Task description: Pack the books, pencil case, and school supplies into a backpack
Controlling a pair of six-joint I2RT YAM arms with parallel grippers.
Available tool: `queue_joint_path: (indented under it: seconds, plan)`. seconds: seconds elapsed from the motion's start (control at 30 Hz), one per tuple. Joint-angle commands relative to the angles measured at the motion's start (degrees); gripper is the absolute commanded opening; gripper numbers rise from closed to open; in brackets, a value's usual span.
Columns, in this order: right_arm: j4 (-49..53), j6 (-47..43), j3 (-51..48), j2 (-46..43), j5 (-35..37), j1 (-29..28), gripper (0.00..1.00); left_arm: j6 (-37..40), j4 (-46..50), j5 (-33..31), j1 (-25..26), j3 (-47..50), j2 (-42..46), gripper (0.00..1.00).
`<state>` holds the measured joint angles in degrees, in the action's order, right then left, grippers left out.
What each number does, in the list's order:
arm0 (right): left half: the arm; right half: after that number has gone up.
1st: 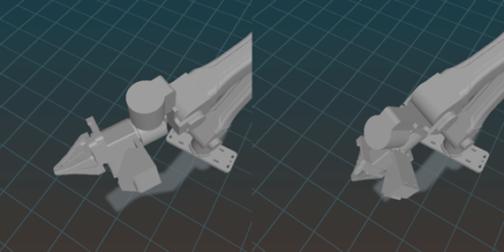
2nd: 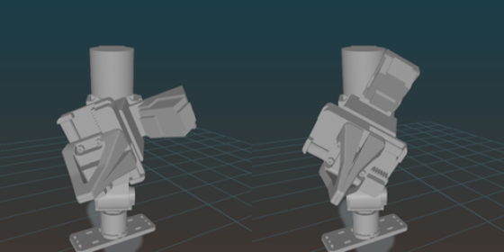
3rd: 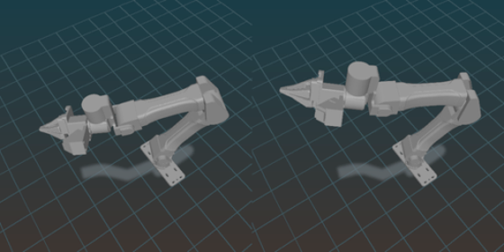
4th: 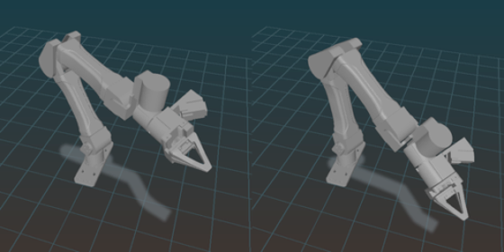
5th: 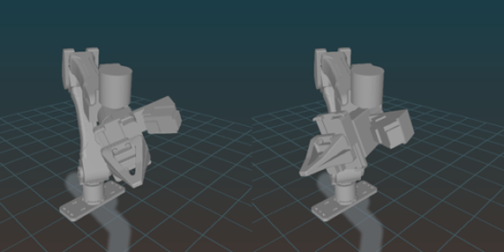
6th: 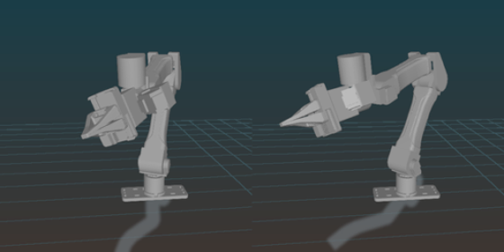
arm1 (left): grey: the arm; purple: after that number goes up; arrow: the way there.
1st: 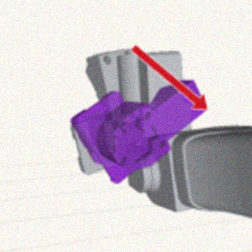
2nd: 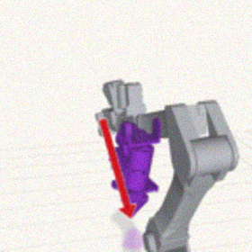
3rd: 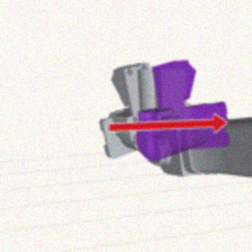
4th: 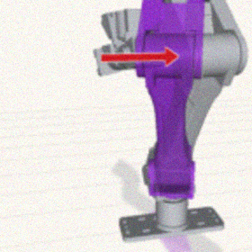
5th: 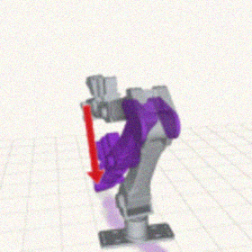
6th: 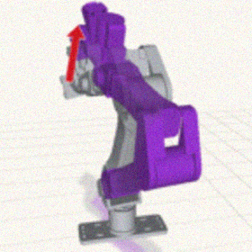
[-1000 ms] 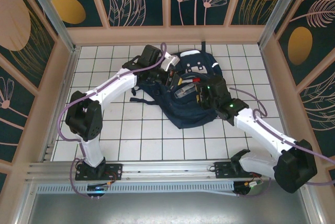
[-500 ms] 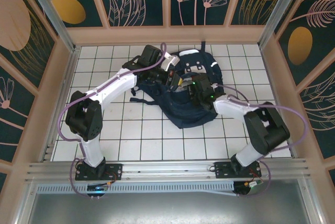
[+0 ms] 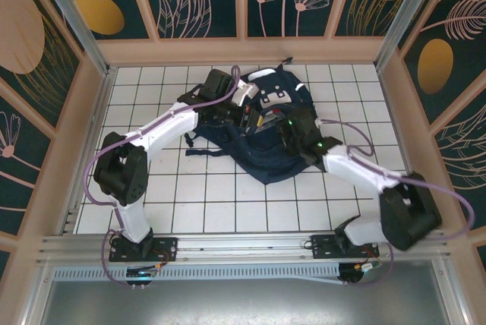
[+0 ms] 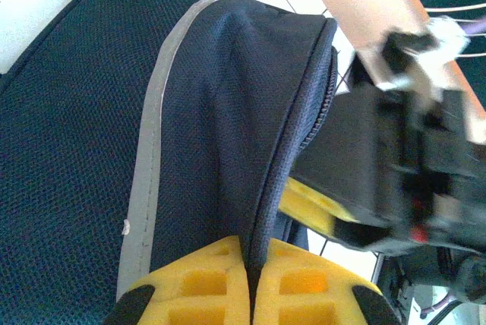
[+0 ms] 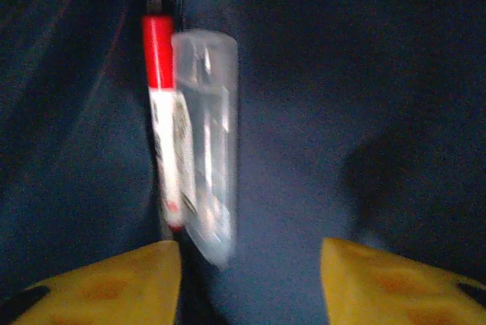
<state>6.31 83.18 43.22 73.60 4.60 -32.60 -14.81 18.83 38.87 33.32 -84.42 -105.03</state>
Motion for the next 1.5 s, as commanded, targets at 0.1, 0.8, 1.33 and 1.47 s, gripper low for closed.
queue_joint_path:
  seconds: [0.1,0.8,1.33,1.47]
  plan:
    - [18.62,-20.59,-6.30,-14.63,4.27,-0.50,0.62,6.91,1.40,-4.60,0.19,0.18,0.28,0.07]
    - [21.14,-50.08,7.84,-6.27,-8.12,13.77,0.64,15.01,4.74,-14.24,-8.10,-14.69,-12.62,0.54]
    - [-3.73,-68.79,12.49,20.83,-22.81,22.16,0.34,13.67,0.18,-21.63,-5.25,21.18,-5.17,0.45]
    - [-7.49,-68.49,18.08,28.47,-28.47,22.05,0.34,11.05,0.49,-19.30,0.61,29.97,3.81,0.44]
